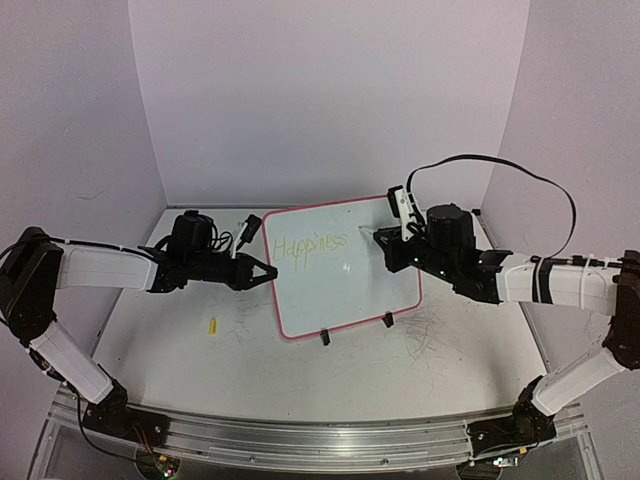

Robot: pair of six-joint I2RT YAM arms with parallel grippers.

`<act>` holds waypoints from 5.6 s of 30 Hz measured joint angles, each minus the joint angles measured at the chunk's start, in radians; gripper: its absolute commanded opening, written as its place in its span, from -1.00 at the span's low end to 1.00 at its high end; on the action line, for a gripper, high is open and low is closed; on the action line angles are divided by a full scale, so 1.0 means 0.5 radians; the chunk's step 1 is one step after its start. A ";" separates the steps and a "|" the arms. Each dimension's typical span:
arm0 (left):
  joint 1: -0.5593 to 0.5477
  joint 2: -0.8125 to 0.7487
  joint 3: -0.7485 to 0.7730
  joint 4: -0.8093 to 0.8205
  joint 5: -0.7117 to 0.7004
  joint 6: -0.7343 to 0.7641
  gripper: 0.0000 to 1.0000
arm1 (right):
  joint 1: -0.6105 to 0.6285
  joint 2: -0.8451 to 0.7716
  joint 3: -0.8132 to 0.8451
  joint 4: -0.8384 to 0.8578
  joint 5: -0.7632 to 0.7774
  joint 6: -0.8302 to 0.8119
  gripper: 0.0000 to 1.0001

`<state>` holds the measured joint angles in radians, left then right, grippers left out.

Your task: Write a sentence on the whiteboard

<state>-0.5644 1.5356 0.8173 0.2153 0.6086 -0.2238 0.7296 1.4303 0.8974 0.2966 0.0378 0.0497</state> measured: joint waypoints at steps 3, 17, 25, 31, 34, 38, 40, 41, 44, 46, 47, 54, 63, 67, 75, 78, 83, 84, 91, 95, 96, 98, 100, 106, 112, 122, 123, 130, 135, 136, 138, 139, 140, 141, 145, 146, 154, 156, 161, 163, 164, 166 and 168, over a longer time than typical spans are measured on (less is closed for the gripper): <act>-0.002 -0.002 0.000 -0.001 -0.002 0.001 -1.00 | 0.000 0.020 0.000 0.000 0.007 0.006 -1.00; -0.008 -0.002 0.028 -0.061 -0.015 0.022 -1.00 | 0.000 0.059 0.000 -0.031 0.049 0.042 -1.00; -0.011 -0.002 0.029 -0.066 -0.020 0.024 -1.00 | 0.001 0.052 -0.051 -0.043 0.017 0.091 -1.00; -0.013 -0.002 0.029 -0.066 -0.020 0.026 -1.00 | 0.001 0.037 -0.073 -0.060 -0.006 0.118 -1.00; -0.014 -0.002 0.029 -0.066 -0.019 0.029 -1.00 | 0.001 0.022 -0.073 -0.064 -0.015 0.121 -1.00; -0.015 -0.002 0.029 -0.066 -0.019 0.031 -1.00 | -0.002 -0.065 -0.084 -0.062 -0.017 0.125 -1.00; -0.018 -0.002 0.029 -0.066 -0.020 0.031 -1.00 | -0.009 -0.111 -0.086 -0.040 -0.018 0.124 -1.00; -0.019 -0.002 0.029 -0.066 -0.020 0.031 -1.00 | -0.014 -0.120 -0.086 -0.018 -0.018 0.123 -1.00; -0.022 -0.002 0.029 -0.066 -0.021 0.031 -1.00 | -0.024 -0.109 -0.085 -0.005 -0.017 0.119 -1.00; -0.022 -0.003 0.029 -0.066 -0.022 0.031 -1.00 | -0.026 -0.092 -0.085 -0.003 -0.016 0.116 -1.00; -0.023 -0.004 0.029 -0.066 -0.022 0.031 -1.00 | -0.027 -0.082 -0.085 -0.002 -0.016 0.114 -1.00; -0.027 -0.006 0.029 -0.066 -0.029 0.031 -1.00 | -0.027 -0.015 -0.085 -0.002 -0.008 0.111 -1.00; -0.031 -0.006 0.029 -0.066 -0.033 0.031 -1.00 | -0.027 -0.012 -0.081 0.006 0.019 0.103 -1.00; -0.031 -0.006 0.029 -0.066 -0.036 0.031 -1.00 | -0.027 0.014 -0.064 0.012 0.039 0.099 -1.00; -0.031 -0.006 0.029 -0.067 -0.040 0.030 -1.00 | -0.027 0.039 -0.048 0.024 0.055 0.096 -1.00; -0.031 -0.006 0.029 -0.067 -0.040 0.030 -1.00 | -0.027 0.039 -0.048 0.024 0.057 0.097 -1.00; -0.031 -0.006 0.029 -0.067 -0.040 0.030 -1.00 | -0.027 0.037 -0.048 0.019 0.056 0.101 -1.00; -0.031 -0.006 0.029 -0.067 -0.040 0.031 -1.00 | -0.027 0.035 -0.050 0.019 0.054 0.105 -1.00; -0.031 -0.006 0.029 -0.067 -0.040 0.031 -1.00 | -0.027 0.000 -0.108 -0.001 0.047 0.135 -1.00; -0.031 -0.006 0.029 -0.067 -0.040 0.031 -1.00 | -0.027 -0.015 -0.144 -0.014 0.041 0.161 -1.00; -0.031 -0.006 0.029 -0.067 -0.040 0.031 -1.00 | -0.027 -0.017 -0.147 -0.015 0.041 0.166 -1.00; -0.031 -0.006 0.029 -0.067 -0.040 0.031 -1.00 | -0.027 -0.017 -0.148 -0.018 0.041 0.169 -1.00; -0.034 -0.006 0.029 -0.067 -0.040 0.031 -1.00 | -0.027 -0.017 -0.148 -0.018 0.041 0.172 -1.00; -0.035 -0.006 0.029 -0.067 -0.040 0.031 -1.00 | -0.027 -0.012 -0.147 -0.003 0.047 0.172 -1.00; -0.035 -0.006 0.029 -0.067 -0.043 0.030 -1.00 | -0.026 0.014 -0.122 0.033 0.062 0.169 -1.00; -0.038 -0.006 0.029 -0.067 -0.043 0.030 -1.00 | -0.022 0.045 -0.067 0.093 0.133 0.165 -1.00; -0.039 -0.006 0.029 -0.067 -0.044 0.030 -1.00 | -0.022 0.045 -0.067 0.094 0.147 0.166 -1.00; -0.039 -0.006 0.029 -0.067 -0.046 0.030 -1.00 | -0.022 0.040 -0.067 0.086 0.188 0.176 -1.00; -0.039 -0.006 0.029 -0.067 -0.044 0.031 -1.00 | -0.022 0.021 -0.069 0.050 0.183 0.190 -1.00; -0.040 -0.006 0.029 -0.068 -0.043 0.031 -1.00 | -0.022 0.016 -0.074 0.045 0.180 0.194 -1.00; -0.040 -0.006 0.029 -0.067 -0.044 0.032 -1.00 | -0.022 0.007 -0.092 0.039 0.172 0.199 -1.00; -0.040 -0.006 0.029 -0.067 -0.044 0.032 -1.00 | -0.022 0.003 -0.102 0.034 0.166 0.201 -1.00; -0.040 -0.006 0.029 -0.067 -0.045 0.031 -1.00 | -0.022 0.000 -0.112 0.031 0.161 0.204 -1.00; -0.040 -0.006 0.029 -0.067 -0.045 0.031 -1.00 | -0.022 -0.002 -0.122 0.029 0.156 0.207 -1.00; -0.040 -0.006 0.029 -0.067 -0.045 0.031 -1.00 | -0.022 -0.013 -0.142 0.012 0.145 0.220 -1.00; -0.040 -0.006 0.029 -0.067 -0.045 0.031 -1.00 | -0.022 -0.017 -0.147 0.008 0.143 0.223 -1.00; -0.040 -0.006 0.029 -0.068 -0.046 0.031 -1.00 | -0.022 -0.027 -0.159 -0.016 0.140 0.227 -1.00; -0.040 -0.006 0.029 -0.067 -0.047 0.033 -1.00 | -0.022 -0.050 -0.157 -0.042 0.135 0.224 -1.00; -0.041 -0.006 0.029 -0.067 -0.058 0.037 -1.00 | -0.022 -0.330 -0.200 -0.102 0.105 0.188 -1.00; -0.044 -0.006 0.030 -0.067 -0.059 0.038 -1.00 | -0.022 -0.507 -0.258 -0.097 0.098 0.168 -1.00; -0.044 -0.006 0.030 -0.067 -0.059 0.038 -1.00 | -0.022 -0.574 -0.286 -0.097 0.091 0.161 -1.00; -0.045 -0.006 0.030 -0.067 -0.059 0.038 -1.00 | -0.020 -0.650 -0.327 -0.107 0.066 0.152 -1.00; -0.048 -0.006 0.030 -0.067 -0.060 0.039 -1.00 | 0.000 -0.637 -0.339 -0.130 0.051 0.148 -1.00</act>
<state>-0.5884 1.5326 0.8322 0.1818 0.5786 -0.2043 0.7295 1.1118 0.7278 0.2313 0.0632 0.1235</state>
